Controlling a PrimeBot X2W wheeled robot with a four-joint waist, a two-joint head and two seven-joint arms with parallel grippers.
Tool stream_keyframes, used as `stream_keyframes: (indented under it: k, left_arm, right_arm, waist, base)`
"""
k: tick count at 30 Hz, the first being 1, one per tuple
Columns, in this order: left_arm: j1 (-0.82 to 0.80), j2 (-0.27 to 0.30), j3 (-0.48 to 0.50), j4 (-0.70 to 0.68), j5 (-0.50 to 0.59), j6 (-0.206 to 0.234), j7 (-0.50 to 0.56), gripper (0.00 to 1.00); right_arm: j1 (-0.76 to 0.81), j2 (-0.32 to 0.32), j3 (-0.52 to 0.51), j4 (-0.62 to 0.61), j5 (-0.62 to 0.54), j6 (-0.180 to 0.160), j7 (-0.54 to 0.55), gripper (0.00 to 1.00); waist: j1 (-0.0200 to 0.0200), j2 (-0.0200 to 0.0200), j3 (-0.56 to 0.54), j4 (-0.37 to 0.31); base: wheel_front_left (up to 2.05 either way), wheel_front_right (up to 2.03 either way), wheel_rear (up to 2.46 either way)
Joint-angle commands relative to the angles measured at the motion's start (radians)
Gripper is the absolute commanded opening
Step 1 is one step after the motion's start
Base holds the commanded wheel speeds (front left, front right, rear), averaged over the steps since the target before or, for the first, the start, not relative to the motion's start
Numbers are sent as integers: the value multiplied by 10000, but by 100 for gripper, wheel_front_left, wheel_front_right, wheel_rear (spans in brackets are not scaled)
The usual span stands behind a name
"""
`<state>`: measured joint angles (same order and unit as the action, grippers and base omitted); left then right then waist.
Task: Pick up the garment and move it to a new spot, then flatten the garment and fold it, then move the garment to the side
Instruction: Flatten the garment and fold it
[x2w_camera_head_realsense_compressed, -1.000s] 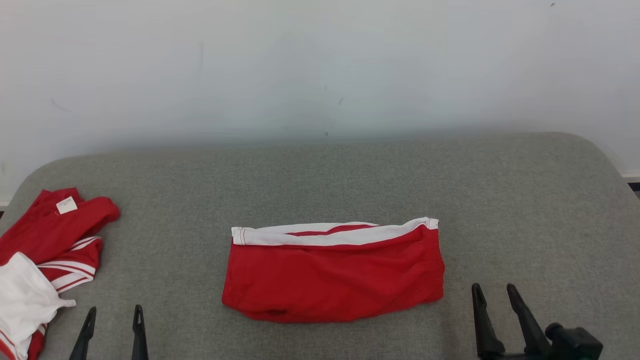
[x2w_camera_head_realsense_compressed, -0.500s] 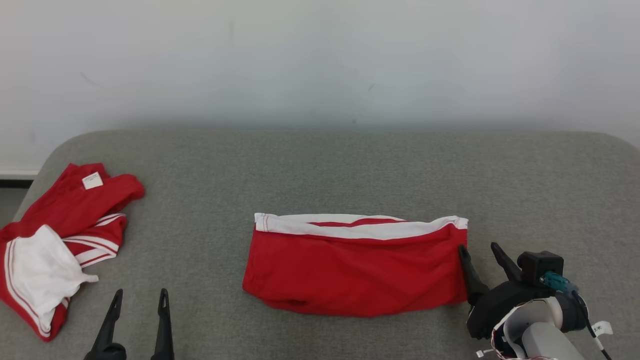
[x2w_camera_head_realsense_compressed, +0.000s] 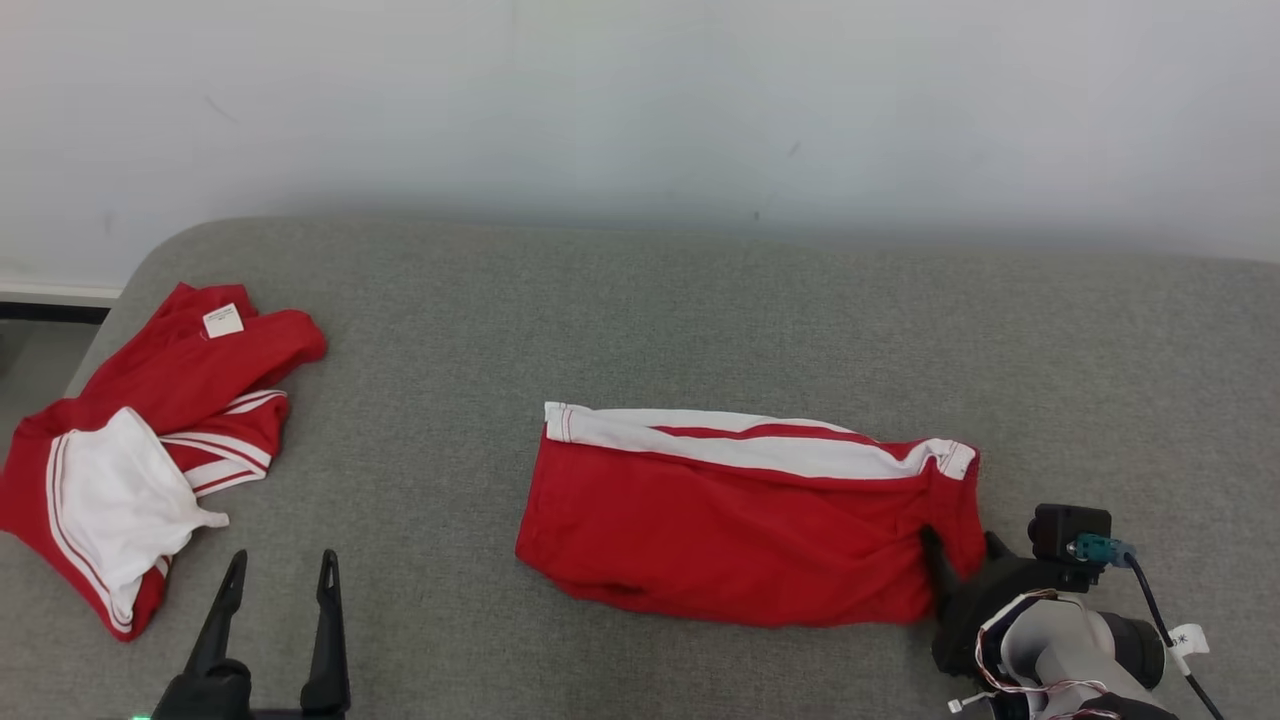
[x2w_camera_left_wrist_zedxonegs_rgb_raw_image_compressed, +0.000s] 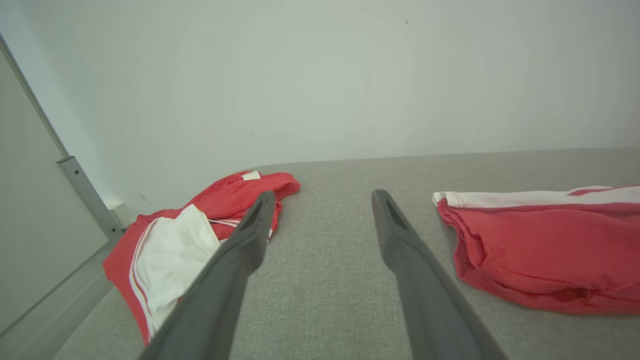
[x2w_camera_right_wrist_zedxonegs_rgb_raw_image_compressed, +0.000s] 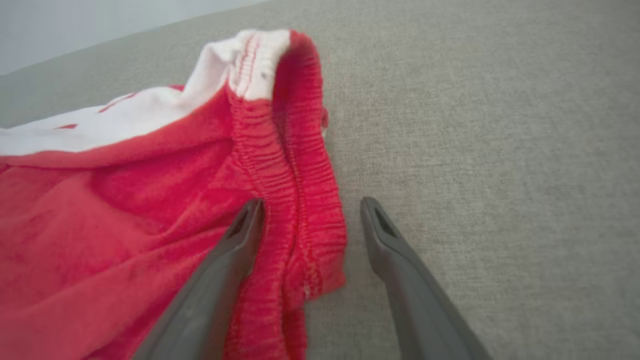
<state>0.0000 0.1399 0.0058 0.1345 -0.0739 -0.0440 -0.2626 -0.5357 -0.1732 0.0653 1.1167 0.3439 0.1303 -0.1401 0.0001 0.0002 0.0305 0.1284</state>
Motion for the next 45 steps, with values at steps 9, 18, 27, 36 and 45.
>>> stream_keyframes:
  k: [9, 18, 27, 36, 45]
  left_arm:
    - [-21, -126, 221, 132, 66, -134, -32, 100]
    - [209, -216, 449, 90, 64, -206, -32, 100]
    - [334, -468, 508, 75, 118, -152, -32, 100]
    - [295, -567, 647, 44, 115, -244, -32, 100]
    - [-31, -735, 432, 137, 118, -299, -32, 100]
  right_arm:
    - [-346, -174, 662, 464, 989, 9, -168, 0]
    - [-285, -1700, 1346, 251, 1550, 11, -218, 0]
    - [-182, -2536, 2216, -765, 2503, 11, 58, 0]
    - [-45, -2267, 3551, -3385, 4121, 11, 768, 0]
    - [-265, -1801, 4503, -4973, 5013, 11, 1780, 0]
  waist:
    - [-1, -2, -158, -94]
    - [-1, -2, -335, -505]
    - [-1, -2, -342, -1011]
    - [-1, -2, -398, -1320]
    - [-1, -2, -218, -1062]
  base:
    - [0, 0, 0]
    - [0, 0, 0]
    - [0, 0, 0]
    - [0, 0, 0]
    - [0, 0, 0]
